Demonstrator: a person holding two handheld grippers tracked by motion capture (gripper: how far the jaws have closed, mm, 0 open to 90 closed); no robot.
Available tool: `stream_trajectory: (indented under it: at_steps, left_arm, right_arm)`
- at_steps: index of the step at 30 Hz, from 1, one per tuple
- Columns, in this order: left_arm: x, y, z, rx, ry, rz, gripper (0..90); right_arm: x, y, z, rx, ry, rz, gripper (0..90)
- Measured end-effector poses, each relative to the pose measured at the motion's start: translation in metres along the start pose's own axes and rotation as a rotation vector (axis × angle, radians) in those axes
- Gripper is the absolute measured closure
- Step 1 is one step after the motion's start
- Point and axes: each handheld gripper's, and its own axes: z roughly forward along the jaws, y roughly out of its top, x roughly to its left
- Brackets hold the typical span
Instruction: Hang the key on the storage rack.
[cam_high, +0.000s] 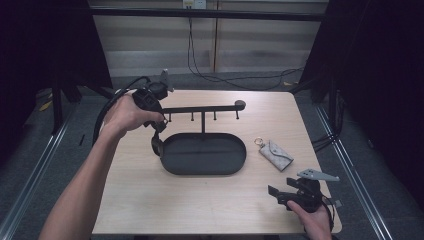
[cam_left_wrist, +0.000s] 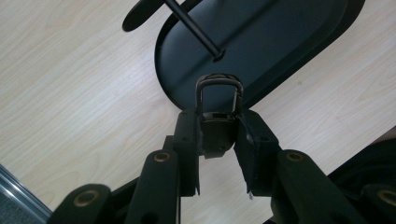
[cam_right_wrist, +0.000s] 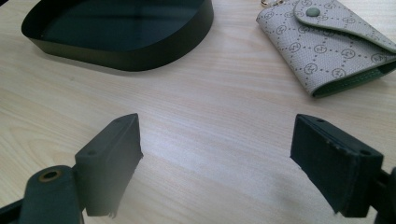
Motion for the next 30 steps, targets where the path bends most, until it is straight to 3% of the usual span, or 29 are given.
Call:
stream_trajectory:
  at_steps: [8,30]
  left_arm:
    - [0.002,0.013,0.012,0.001,0.0,-0.017,70.8]
    - [0.005,0.026,0.026,-0.023,0.004,-0.09,70.4]
  right_arm:
    - [0.0,0.0,0.001,0.007,0.011,-0.001,15.9]
    - [-0.001,0.001,0.001,0.009,0.011,-0.001,16.1]
